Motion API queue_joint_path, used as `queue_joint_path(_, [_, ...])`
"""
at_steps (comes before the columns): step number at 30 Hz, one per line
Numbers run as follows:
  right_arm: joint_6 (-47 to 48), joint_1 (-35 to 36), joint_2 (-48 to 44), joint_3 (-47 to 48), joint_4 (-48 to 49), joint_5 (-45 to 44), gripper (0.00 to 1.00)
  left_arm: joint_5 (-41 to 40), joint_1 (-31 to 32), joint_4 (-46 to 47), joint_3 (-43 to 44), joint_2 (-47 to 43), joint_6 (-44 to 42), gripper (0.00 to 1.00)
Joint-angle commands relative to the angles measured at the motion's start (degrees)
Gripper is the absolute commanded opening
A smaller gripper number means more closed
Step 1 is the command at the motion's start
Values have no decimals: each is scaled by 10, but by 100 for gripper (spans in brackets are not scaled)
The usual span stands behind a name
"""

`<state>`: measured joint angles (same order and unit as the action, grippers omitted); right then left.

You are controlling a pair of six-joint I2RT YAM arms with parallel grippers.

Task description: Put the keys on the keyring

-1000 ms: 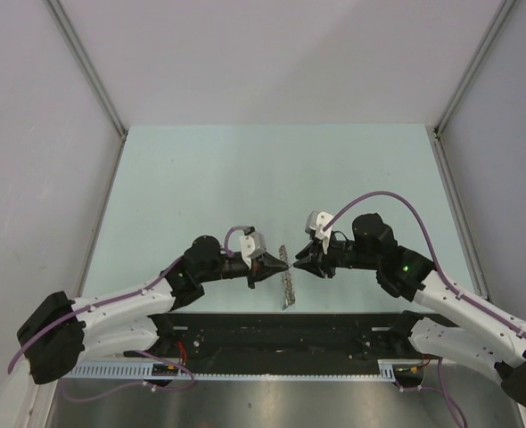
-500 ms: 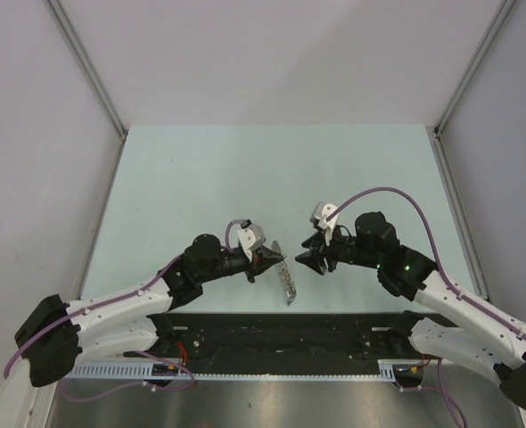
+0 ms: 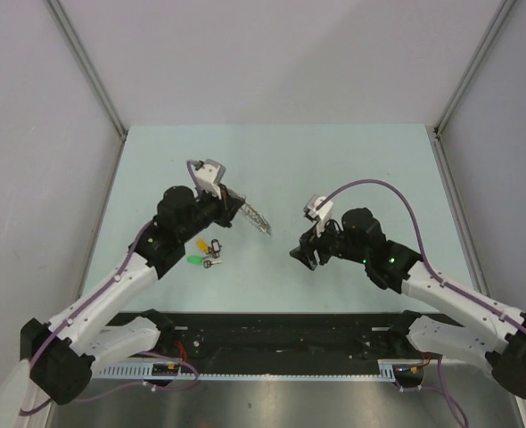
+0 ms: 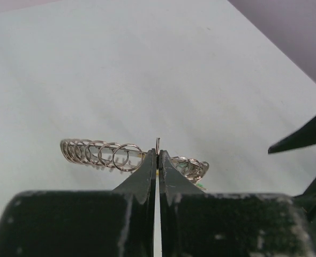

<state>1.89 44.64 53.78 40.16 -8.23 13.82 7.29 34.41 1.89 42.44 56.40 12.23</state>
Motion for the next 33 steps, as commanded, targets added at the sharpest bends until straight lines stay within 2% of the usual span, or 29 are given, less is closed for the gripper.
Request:
queue_joint_path(1, [-9, 32, 66, 17, 74, 12, 62, -3, -63, -116, 80, -36, 3, 0])
queue_joint_path(8, [-16, 68, 211, 27, 230, 20, 57, -9, -175, -173, 72, -96, -42, 0])
queue_joint_path(12, [-38, 75, 306, 44, 337, 24, 55, -44, -189, -176, 46, -140, -98, 0])
queue_joint_path(17, [-49, 80, 417, 89, 442, 41, 52, -117, -189, -178, 15, -204, -121, 0])
queue_joint_path(21, [-53, 83, 517, 131, 489, 48, 48, -171, -190, -176, -2, -227, -121, 0])
queue_joint_path(28, [-49, 91, 619, 204, 518, 68, 45, -236, -196, -175, -4, -248, -121, 0])
queue_joint_path(33, [-31, 101, 663, 249, 509, 64, 44, -238, -198, -175, -5, -254, -121, 0])
